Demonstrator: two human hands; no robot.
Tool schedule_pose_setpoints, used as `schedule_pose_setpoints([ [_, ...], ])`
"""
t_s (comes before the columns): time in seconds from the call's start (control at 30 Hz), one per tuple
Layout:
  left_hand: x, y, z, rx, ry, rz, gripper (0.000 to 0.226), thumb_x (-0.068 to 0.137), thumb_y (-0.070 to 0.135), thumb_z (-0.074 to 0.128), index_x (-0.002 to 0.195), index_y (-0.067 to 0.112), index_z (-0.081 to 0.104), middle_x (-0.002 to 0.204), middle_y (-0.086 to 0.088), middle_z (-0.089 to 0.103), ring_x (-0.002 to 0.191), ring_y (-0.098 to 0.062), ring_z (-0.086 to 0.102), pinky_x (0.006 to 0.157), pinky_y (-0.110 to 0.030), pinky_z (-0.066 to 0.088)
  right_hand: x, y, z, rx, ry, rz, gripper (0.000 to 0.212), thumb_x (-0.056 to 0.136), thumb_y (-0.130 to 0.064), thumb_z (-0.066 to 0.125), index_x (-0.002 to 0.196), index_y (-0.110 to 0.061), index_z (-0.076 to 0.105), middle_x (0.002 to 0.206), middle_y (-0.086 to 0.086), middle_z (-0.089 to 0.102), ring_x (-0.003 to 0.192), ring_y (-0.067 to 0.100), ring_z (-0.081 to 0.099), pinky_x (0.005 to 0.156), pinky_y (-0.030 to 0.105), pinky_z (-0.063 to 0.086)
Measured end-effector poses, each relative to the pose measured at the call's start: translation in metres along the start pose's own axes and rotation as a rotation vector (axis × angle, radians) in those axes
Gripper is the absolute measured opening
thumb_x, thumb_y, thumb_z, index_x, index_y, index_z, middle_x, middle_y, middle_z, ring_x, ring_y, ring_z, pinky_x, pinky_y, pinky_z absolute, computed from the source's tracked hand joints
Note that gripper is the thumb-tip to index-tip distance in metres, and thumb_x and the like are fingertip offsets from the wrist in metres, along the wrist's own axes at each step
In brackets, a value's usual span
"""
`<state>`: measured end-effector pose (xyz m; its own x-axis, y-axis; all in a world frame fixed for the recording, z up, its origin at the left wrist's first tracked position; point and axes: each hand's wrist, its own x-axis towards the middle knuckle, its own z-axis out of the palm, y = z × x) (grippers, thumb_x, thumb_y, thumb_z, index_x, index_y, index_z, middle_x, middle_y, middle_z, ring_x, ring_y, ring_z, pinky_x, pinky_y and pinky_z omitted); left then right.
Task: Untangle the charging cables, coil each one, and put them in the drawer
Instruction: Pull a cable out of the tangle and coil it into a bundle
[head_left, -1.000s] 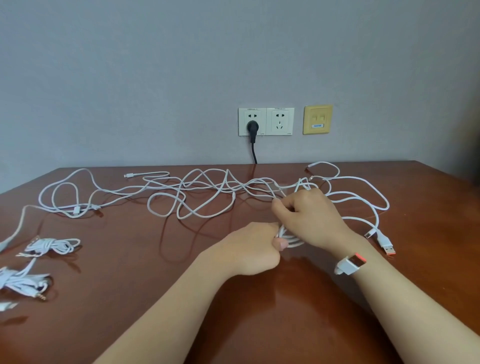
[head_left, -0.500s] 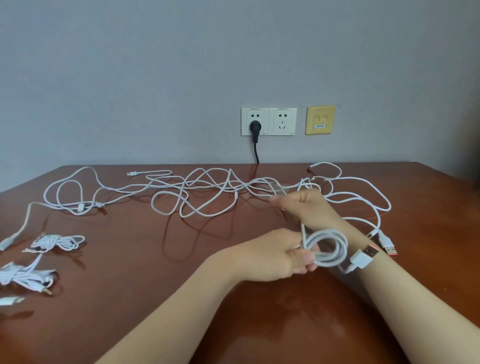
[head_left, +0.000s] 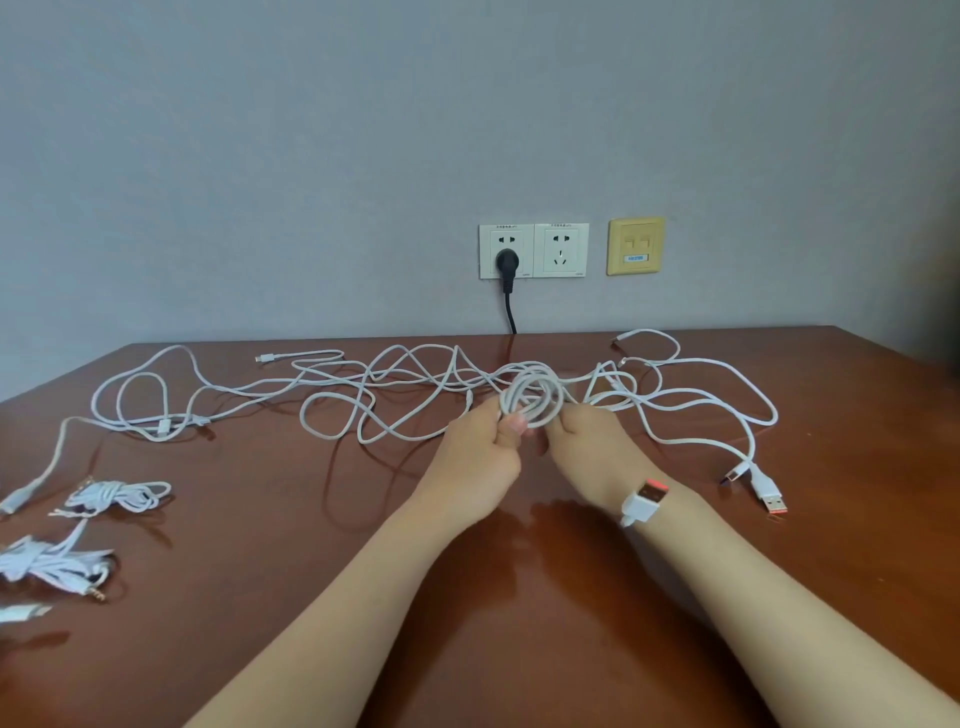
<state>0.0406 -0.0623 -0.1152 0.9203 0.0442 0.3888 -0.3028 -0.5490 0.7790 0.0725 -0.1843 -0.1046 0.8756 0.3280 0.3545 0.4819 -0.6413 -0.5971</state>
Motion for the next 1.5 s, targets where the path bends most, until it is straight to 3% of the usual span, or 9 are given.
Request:
schedule_pose_setpoints([
  [0.2,0.002,-0.003,-0.003,0.086,0.043,-0.097,0.015,0.100,0.021,0.035,0.092,0.012,0.044,0.077,0.002,0.049,0.075,-0.017,0.046,0.061,-0.029,0.030,-0.010,-0.008,0.009,-0.314,-0.168,-0.072,0.023,0.098,-0.019,0.036,0.109,-0.006,0.051,0.109,0.021,0.058,0.101,0.039,0.055,0.072,0.033,0.038],
  [0.4,0.001,-0.004,-0.002,0.058,0.012,-0.103,0.027,0.101,0.021,0.034,0.126,0.015,0.041,0.095,-0.003,0.055,0.071,-0.005,0.050,0.053,-0.010,0.036,-0.019,-0.021,0.013,-0.594,-0.218,-0.237,0.032,0.094,-0.010,0.038,0.126,-0.005,0.044,0.117,0.019,0.056,0.105,0.037,0.054,0.071,0.031,0.029],
  [0.67,0.004,-0.007,-0.002,0.078,0.011,-0.201,0.030,0.102,0.025,0.033,0.122,0.003,0.040,0.098,-0.013,0.056,0.092,-0.027,0.051,0.061,-0.023,0.029,-0.022,-0.028,0.004,-0.808,-0.265,-0.428,0.034,0.096,-0.010,0.036,0.129,-0.004,0.040,0.115,0.015,0.055,0.100,0.033,0.055,0.068,0.033,0.028],
  [0.77,0.006,-0.009,-0.003,0.088,-0.047,-0.202,0.013,0.101,0.020,0.034,0.099,0.008,0.041,0.081,-0.002,0.052,0.074,-0.018,0.048,0.056,-0.023,0.030,-0.015,-0.028,-0.002,-0.913,-0.165,-0.506,0.030,0.097,-0.017,0.036,0.124,-0.005,0.045,0.109,0.010,0.060,0.097,0.030,0.058,0.064,0.034,0.029],
  [0.93,0.007,-0.007,-0.006,0.136,-0.172,-0.171,0.023,0.092,0.008,0.038,0.114,0.012,0.045,0.095,-0.002,0.057,0.088,-0.018,0.052,0.065,-0.026,0.038,-0.009,-0.015,-0.007,-0.700,-0.021,-0.649,0.014,0.064,-0.022,0.059,0.062,-0.010,0.066,0.076,0.006,0.059,0.068,0.025,0.059,0.055,0.028,0.043],
  [1.03,0.006,-0.009,-0.005,0.219,-0.272,-0.101,0.042,0.092,0.021,0.037,0.134,0.020,0.037,0.118,-0.008,0.058,0.107,-0.025,0.055,0.085,-0.033,0.043,-0.008,-0.019,-0.016,-0.603,-0.181,-0.535,0.017,0.079,-0.020,0.058,0.077,-0.011,0.072,0.123,0.006,0.057,0.116,0.024,0.050,0.100,0.031,0.029],
  [1.13,0.004,-0.013,-0.007,0.155,-0.331,-0.085,0.021,0.099,0.018,0.036,0.114,0.030,0.045,0.095,-0.007,0.062,0.074,-0.012,0.055,0.073,-0.028,0.039,-0.005,-0.008,-0.025,-0.263,-0.299,-0.349,0.013,0.082,-0.021,0.064,0.073,-0.018,0.073,0.130,-0.001,0.057,0.126,-0.003,0.037,0.112,0.021,0.010],
  [1.3,0.001,-0.012,-0.011,0.128,-0.429,-0.011,0.015,0.099,0.018,0.036,0.095,0.018,0.051,0.064,0.015,0.053,0.050,0.004,0.043,0.064,-0.023,0.035,-0.003,0.005,-0.032,0.289,-0.458,-0.028,0.022,0.076,-0.003,0.068,0.058,-0.015,0.071,0.088,0.002,0.072,0.105,0.011,0.060,0.094,0.012,0.042],
  [1.5,-0.003,-0.002,-0.013,0.224,-0.548,0.023,0.018,0.101,0.021,0.034,0.100,0.010,0.048,0.073,0.013,0.055,0.063,-0.005,0.044,0.066,-0.023,0.035,-0.005,0.010,-0.042,0.316,-0.576,0.074,0.014,0.078,-0.017,0.071,0.065,-0.013,0.074,0.081,0.005,0.074,0.086,0.010,0.068,0.084,0.018,0.046],
])
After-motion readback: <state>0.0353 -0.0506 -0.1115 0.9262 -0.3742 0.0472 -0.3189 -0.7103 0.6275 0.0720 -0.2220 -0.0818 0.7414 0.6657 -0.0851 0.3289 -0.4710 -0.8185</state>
